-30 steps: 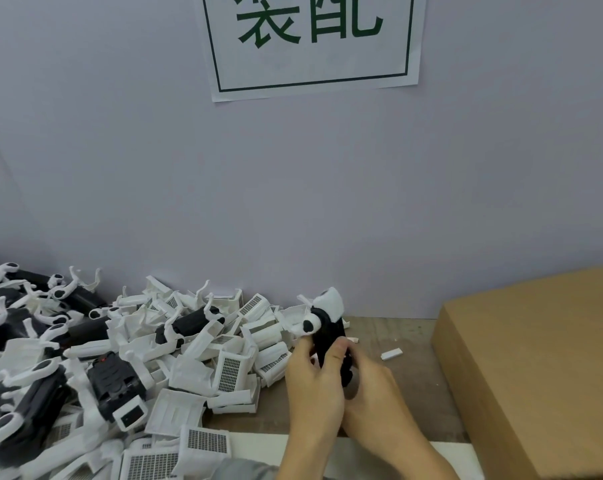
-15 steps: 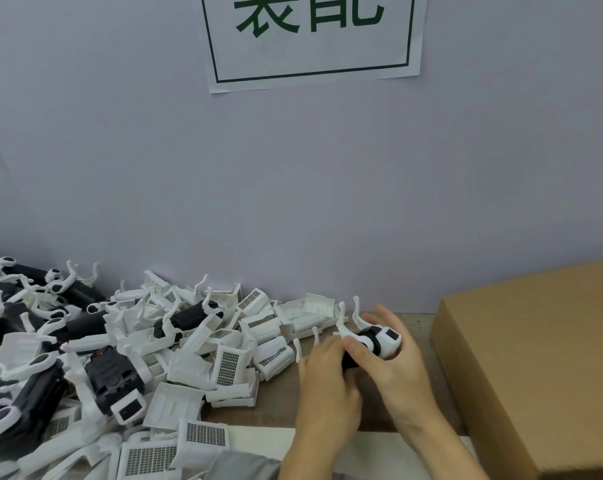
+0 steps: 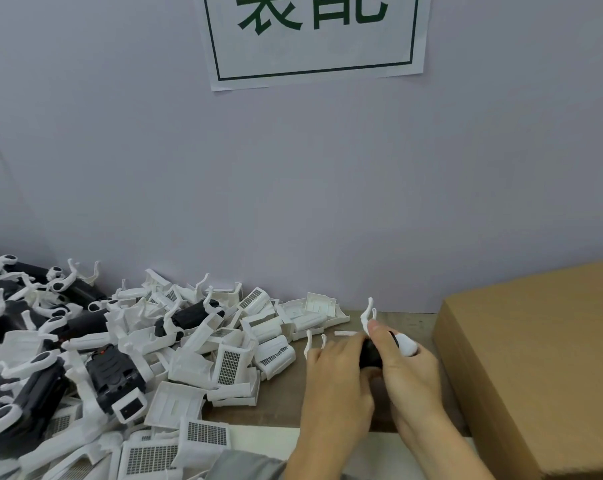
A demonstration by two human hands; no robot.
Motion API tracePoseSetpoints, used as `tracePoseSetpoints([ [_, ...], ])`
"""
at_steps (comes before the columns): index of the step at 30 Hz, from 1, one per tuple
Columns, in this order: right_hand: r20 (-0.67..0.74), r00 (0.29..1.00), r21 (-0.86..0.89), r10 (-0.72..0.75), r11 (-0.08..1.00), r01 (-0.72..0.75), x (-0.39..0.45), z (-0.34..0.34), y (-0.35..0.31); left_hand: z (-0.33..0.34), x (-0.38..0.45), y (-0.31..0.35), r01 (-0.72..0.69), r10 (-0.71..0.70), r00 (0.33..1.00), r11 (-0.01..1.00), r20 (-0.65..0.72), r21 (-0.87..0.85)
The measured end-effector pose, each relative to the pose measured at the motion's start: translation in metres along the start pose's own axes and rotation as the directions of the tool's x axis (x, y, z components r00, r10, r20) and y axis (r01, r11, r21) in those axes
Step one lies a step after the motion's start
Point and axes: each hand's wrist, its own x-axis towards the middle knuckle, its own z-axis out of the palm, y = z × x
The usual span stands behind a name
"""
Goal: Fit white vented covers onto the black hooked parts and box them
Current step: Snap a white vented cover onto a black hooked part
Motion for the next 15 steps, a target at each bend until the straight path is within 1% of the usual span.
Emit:
tracePoseSetpoints([
  [1, -0.007, 1.000, -0.006, 0.013, 1.000, -0.013, -0.001, 0.001, -0.001, 0.000, 0.000, 0.000, 0.000, 0.001, 1.000, 1.000, -0.006, 0.014],
  [2, -0.010, 1.000, -0.026, -0.006, 1.000, 0.006, 0.000, 0.001, -0.001, -0.001, 0.000, 0.000, 0.006, -0.006, 1.000, 1.000, -0.018, 0.009],
  [4, 0.012, 0.995, -0.084, -0.098, 0.992, 0.098, -0.002, 0.003, -0.005, -0.002, -0.001, 0.000, 0.036, -0.037, 0.999, 0.999, -0.038, -0.030],
  [6, 0.022, 0.982, -0.123, -0.189, 0.974, 0.190, -0.005, 0.005, -0.008, -0.003, -0.001, -0.001, 0.034, -0.037, 0.998, 0.998, -0.049, -0.055],
  [9, -0.003, 0.968, -0.133, -0.249, 0.960, 0.247, -0.007, 0.005, -0.013, -0.001, -0.002, -0.001, 0.005, -0.009, 0.998, 0.998, -0.064, -0.055],
  [11, 0.012, 0.970, -0.122, -0.242, 0.963, 0.242, -0.009, 0.006, -0.015, 0.002, -0.001, -0.003, -0.025, 0.019, 0.994, 0.998, -0.106, -0.058],
  [13, 0.091, 0.978, -0.093, -0.187, 0.976, 0.195, -0.012, 0.008, -0.014, 0.005, 0.000, -0.006, -0.020, 0.003, 0.986, 0.995, -0.169, -0.100],
  [15, 0.177, 0.978, -0.082, -0.109, 0.989, 0.125, -0.015, 0.010, -0.011, 0.004, 0.003, -0.007, 0.065, -0.126, 0.964, 0.966, -0.236, -0.250],
])
